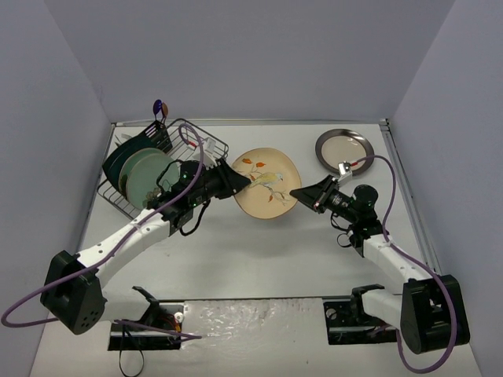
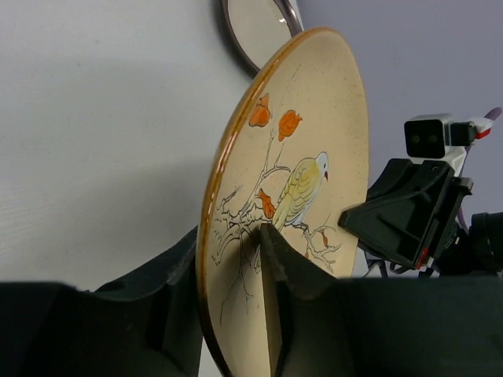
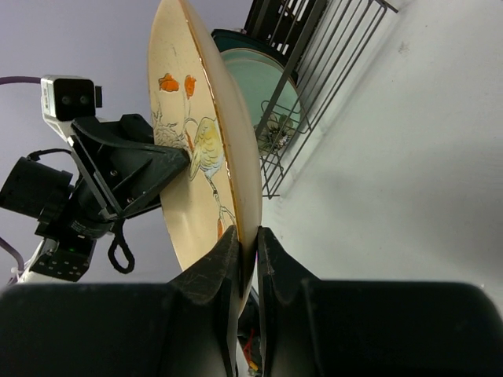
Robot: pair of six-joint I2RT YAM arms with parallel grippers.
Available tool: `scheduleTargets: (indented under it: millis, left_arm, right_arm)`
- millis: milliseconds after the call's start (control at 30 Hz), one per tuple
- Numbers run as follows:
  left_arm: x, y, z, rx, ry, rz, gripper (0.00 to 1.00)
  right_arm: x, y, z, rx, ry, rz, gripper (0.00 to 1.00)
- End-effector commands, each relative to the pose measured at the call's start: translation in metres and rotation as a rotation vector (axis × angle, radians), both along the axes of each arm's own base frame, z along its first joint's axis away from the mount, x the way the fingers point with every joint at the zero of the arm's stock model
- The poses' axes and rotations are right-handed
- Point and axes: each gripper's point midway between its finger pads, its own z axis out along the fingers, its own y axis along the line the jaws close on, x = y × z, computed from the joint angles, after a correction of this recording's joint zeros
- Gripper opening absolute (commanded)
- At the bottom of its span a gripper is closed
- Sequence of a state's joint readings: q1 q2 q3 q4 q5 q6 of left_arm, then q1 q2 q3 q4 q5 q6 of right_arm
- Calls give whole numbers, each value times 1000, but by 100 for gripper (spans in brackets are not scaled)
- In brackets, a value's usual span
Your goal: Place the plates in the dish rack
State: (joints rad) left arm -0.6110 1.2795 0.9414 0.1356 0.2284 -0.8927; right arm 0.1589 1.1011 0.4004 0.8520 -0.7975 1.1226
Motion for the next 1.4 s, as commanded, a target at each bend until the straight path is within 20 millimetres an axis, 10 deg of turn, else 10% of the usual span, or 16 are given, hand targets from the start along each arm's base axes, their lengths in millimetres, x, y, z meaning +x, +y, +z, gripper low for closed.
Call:
scheduleTargets:
  millis: [0, 133, 367, 467, 800, 1033, 1367]
  left_arm:
    - [7, 4, 70, -74, -174, 39, 0]
    - [3, 13, 80, -49, -221, 50, 0]
    - [-1, 34, 100, 90, -345, 59, 0]
    - [-1, 60, 109, 265, -421, 75, 0]
    - [5, 173, 168, 917, -658, 161, 0]
    - [48, 236, 152, 1277, -578, 122, 0]
    - [83, 259, 110, 1379, -514, 1, 0]
  right_arm:
    - [-9, 5, 59, 33, -266, 45, 0]
    - [-5, 4, 45, -25, -243, 38, 2]
    - [1, -1, 12, -149, -187, 21, 82]
    - [4, -4, 6, -210, -183, 13, 96]
    - [7, -9, -13, -304, -172, 16, 100]
    - [7, -7, -16, -288, -164, 30, 100]
    - [7, -7, -25, -299, -144, 36, 100]
